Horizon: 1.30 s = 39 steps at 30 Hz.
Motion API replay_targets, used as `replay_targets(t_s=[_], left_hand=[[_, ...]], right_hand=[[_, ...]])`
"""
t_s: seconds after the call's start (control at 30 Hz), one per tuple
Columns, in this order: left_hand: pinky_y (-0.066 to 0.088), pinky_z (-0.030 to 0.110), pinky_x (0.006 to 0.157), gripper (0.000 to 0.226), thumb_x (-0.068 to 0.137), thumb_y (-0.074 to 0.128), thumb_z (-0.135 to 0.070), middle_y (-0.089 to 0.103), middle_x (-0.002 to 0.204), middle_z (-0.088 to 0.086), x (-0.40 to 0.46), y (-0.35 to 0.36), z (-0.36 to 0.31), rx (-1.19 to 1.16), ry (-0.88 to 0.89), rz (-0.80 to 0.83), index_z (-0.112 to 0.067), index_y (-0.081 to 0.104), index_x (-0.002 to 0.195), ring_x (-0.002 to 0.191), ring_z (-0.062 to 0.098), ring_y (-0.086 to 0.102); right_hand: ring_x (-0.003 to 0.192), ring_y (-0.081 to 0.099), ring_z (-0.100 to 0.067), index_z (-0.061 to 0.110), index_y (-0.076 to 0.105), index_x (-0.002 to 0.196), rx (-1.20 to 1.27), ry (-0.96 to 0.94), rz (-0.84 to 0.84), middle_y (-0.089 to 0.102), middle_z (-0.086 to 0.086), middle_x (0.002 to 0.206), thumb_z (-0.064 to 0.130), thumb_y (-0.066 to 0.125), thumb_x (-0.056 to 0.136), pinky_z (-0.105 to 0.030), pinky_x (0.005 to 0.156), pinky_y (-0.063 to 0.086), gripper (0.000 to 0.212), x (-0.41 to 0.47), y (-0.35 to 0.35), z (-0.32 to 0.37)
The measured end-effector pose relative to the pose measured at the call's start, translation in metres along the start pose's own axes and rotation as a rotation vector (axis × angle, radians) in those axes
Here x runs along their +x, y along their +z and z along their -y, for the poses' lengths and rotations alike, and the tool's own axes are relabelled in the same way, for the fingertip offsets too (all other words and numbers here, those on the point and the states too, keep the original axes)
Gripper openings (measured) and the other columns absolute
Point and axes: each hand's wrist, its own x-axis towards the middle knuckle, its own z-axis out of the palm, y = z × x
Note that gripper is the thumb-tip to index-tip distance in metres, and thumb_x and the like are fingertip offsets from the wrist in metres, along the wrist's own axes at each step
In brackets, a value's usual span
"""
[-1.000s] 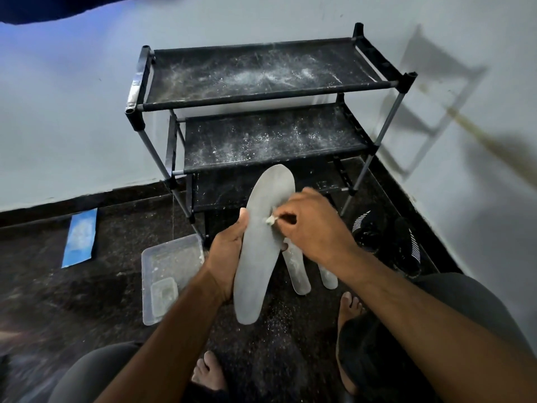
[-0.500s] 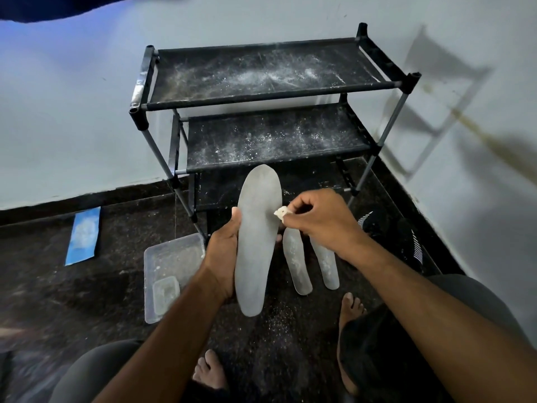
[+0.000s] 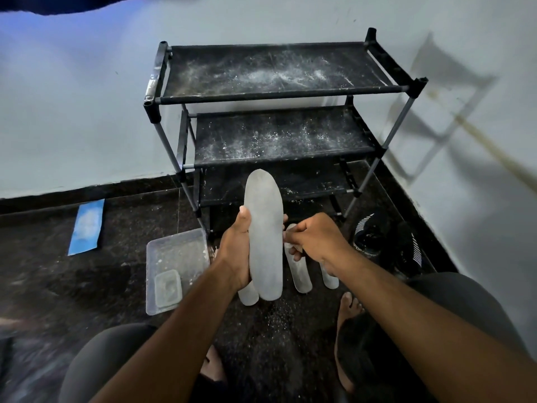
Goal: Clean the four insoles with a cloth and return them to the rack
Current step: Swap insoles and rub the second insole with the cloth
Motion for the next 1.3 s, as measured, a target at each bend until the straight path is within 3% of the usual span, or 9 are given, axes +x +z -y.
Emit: replay_targets(t_s=[0.1,0.2,0.4,0.57,0.77,0.87,1.0,1.13,1.3], left_hand=[[0.055,0.05,0.09,0.088,0.089,0.042,-0.08,0.066,0.133,0.02,0.001,-0.003,0.007,0.011,-0.013,-0.011,-0.012,0.056,0.143,0.119,0.04,0.065],[0.056,0.048,0.091,0.074,0.101,0.028,-0.068,0.07,0.128,0.017,0.001,-0.002,0.01,-0.029,-0.011,-0.056,-0.012,0.056,0.141,0.116,0.034,0.068],[0.062,0.04,0.069,0.066,0.105,0.031,-0.061,0.075,0.117,0.016,0.01,0.005,0.021,-0.044,-0.078,-0.12,-0.01,0.063,0.132,0.097,0.03,0.076],[0.06,0.032,0.065,0.038,0.11,0.043,-0.035,0.073,0.115,0.016,0.035,0.002,0.05,0.049,-0.063,-0.335,-0.009,0.066,0.125,0.093,0.025,0.071],[0.05,0.024,0.071,0.038,0.11,0.037,-0.018,0.063,0.113,0.013,0.091,-0.039,0.102,0.052,-0.182,-0.455,0.004,0.056,0.135,0.083,0.017,0.061],[0.049,0.025,0.07,0.02,0.107,0.041,-0.005,0.062,0.099,0.008,0.128,-0.055,0.125,0.109,-0.259,-0.453,-0.002,0.06,0.115,0.079,0.017,0.058],[0.046,0.024,0.066,0.021,0.106,0.043,-0.006,0.061,0.086,0.004,0.166,-0.066,0.153,0.201,-0.253,-0.443,-0.01,0.062,0.1,0.072,0.015,0.055],[0.037,0.026,0.054,0.038,0.104,0.044,-0.005,0.052,0.06,-0.001,0.201,-0.076,0.183,0.297,-0.308,-0.433,-0.017,0.053,0.069,0.058,0.016,0.044],[0.043,0.027,0.058,0.032,0.104,0.045,-0.013,0.062,0.076,0.01,0.224,-0.089,0.207,0.33,-0.341,-0.44,-0.012,0.07,0.084,0.065,0.02,0.052]], right_hand=[[0.057,0.062,-0.024,-0.002,0.072,0.082,0.168,0.098,-0.029,0.071,-0.017,0.069,0.018,0.074,0.087,-0.047,0.074,0.061,0.021,0.003,0.003,-0.005],[0.061,0.063,-0.023,-0.002,0.072,0.084,0.22,0.117,-0.019,0.073,-0.019,0.075,0.021,0.078,0.083,-0.041,0.071,0.06,0.024,0.005,0.0,-0.006],[0.057,0.063,-0.019,-0.004,0.072,0.081,0.188,0.159,-0.033,0.073,-0.017,0.073,0.012,0.085,0.074,-0.027,0.054,0.05,0.022,0.02,0.002,-0.01],[0.053,0.064,-0.021,-0.004,0.07,0.076,0.072,0.293,-0.133,0.071,-0.017,0.068,0.006,0.081,0.076,-0.029,0.052,0.053,0.015,0.066,0.017,-0.041],[0.055,0.068,-0.023,-0.002,0.068,0.082,-0.094,0.425,-0.199,0.07,-0.015,0.065,0.009,0.079,0.077,-0.032,0.054,0.057,0.017,0.137,0.046,-0.117],[0.062,0.07,-0.028,0.003,0.064,0.079,-0.179,0.464,-0.246,0.07,-0.014,0.069,0.016,0.077,0.079,-0.039,0.062,0.061,0.018,0.181,0.062,-0.15],[0.075,0.07,-0.031,0.009,0.063,0.084,-0.292,0.543,-0.207,0.071,-0.014,0.082,0.028,0.071,0.077,-0.045,0.073,0.059,0.022,0.237,0.087,-0.197],[0.086,0.069,-0.032,0.006,0.067,0.102,-0.328,0.568,-0.142,0.07,-0.015,0.097,0.025,0.07,0.083,-0.023,0.05,0.043,0.027,0.257,0.102,-0.216],[0.085,0.071,-0.031,0.0,0.068,0.104,-0.332,0.554,-0.127,0.071,-0.018,0.1,0.018,0.072,0.084,-0.022,0.038,0.043,0.027,0.287,0.129,-0.253]])
